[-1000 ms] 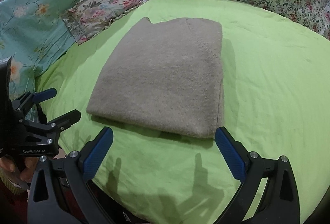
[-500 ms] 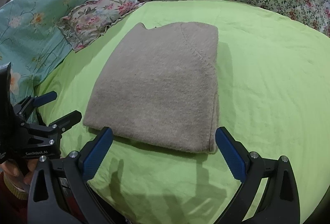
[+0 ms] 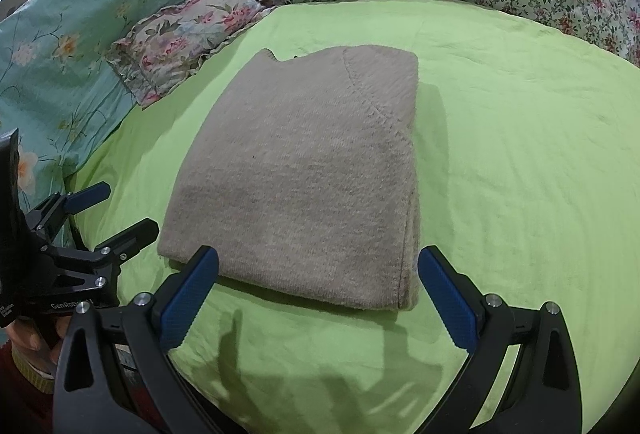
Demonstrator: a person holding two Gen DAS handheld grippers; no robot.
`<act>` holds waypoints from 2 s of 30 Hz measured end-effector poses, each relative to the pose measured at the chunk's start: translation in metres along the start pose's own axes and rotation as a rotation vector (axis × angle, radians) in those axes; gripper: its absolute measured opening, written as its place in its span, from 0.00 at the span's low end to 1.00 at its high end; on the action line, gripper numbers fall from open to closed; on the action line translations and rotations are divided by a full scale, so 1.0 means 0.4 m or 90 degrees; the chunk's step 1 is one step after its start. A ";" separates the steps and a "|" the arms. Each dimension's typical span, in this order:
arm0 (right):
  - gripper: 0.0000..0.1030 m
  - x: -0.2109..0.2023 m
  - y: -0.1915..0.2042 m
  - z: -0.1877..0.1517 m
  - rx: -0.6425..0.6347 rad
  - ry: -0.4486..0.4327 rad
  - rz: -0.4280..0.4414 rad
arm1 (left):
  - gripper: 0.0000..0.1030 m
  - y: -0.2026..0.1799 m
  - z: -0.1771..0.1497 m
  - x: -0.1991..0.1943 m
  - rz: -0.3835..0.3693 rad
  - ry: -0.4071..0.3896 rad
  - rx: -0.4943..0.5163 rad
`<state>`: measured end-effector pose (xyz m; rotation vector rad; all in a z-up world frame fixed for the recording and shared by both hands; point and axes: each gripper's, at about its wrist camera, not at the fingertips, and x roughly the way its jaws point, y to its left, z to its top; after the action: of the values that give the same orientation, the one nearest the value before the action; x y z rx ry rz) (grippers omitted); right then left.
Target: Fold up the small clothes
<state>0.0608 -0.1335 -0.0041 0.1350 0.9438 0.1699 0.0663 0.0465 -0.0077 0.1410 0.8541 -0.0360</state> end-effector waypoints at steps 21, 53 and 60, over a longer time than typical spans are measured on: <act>0.97 -0.007 -0.002 0.007 -0.002 -0.002 0.001 | 1.00 -0.013 0.002 -0.016 0.005 -0.011 0.007; 0.97 -0.009 0.014 0.013 -0.008 -0.002 -0.004 | 1.00 -0.009 0.010 -0.015 -0.003 -0.016 0.021; 0.97 -0.011 0.013 0.015 -0.009 -0.003 -0.004 | 1.00 -0.004 0.013 -0.013 -0.004 -0.020 0.024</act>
<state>0.0626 -0.1294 0.0039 0.1189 0.9376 0.1704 0.0666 0.0441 -0.0004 0.1721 0.8228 -0.0607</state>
